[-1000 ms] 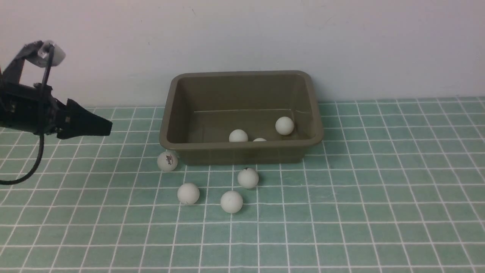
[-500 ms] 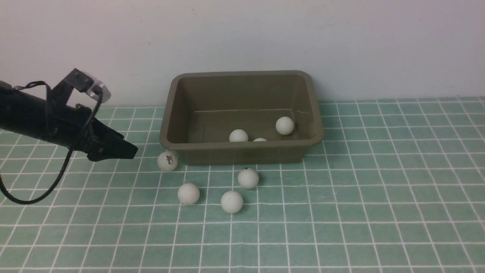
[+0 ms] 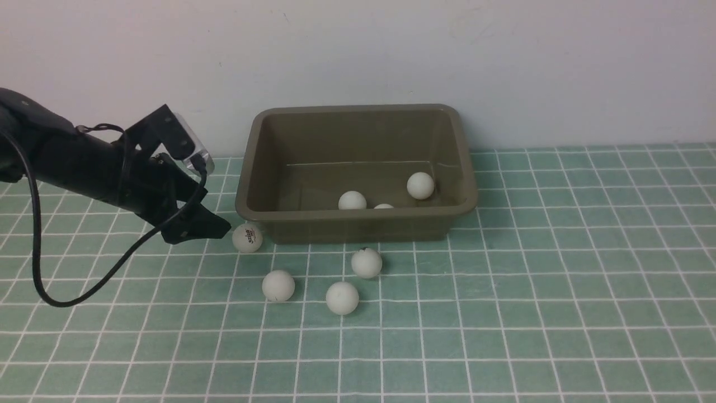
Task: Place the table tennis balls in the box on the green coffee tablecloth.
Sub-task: 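Reach for and grasp a ping pong ball on the table beside the basket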
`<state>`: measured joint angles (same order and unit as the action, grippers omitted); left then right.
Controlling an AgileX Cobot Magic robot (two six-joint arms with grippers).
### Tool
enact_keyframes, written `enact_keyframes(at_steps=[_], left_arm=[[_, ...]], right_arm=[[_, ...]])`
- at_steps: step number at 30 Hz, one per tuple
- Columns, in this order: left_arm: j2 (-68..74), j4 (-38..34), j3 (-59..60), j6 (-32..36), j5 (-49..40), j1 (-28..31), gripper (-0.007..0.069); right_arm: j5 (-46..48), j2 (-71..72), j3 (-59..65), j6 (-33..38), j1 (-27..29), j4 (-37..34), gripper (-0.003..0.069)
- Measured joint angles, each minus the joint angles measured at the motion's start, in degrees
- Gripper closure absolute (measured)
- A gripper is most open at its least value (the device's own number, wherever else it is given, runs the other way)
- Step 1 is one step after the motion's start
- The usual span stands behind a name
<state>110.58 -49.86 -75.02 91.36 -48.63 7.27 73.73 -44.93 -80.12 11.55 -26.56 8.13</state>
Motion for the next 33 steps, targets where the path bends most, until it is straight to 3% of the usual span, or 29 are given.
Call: enact_keyframes(at_steps=[13,19,33], left_arm=[[5.3,-5.07,0.0,10.04,2.46,0.0,0.0031],[8.04,-10.64,0.0,14.83,3.04,0.0,0.0031],[12.19,-19.11,0.0,17.11,5.79,0.0,0.0031]], right_arm=[[0.0,0.0,0.0,-0.86,0.0,0.0,0.0341],[0.0,0.0,0.0,-1.15,0.0,0.17,0.0341],[0.05,0.0,0.0,-1.28,0.0,0.6,0.0341]])
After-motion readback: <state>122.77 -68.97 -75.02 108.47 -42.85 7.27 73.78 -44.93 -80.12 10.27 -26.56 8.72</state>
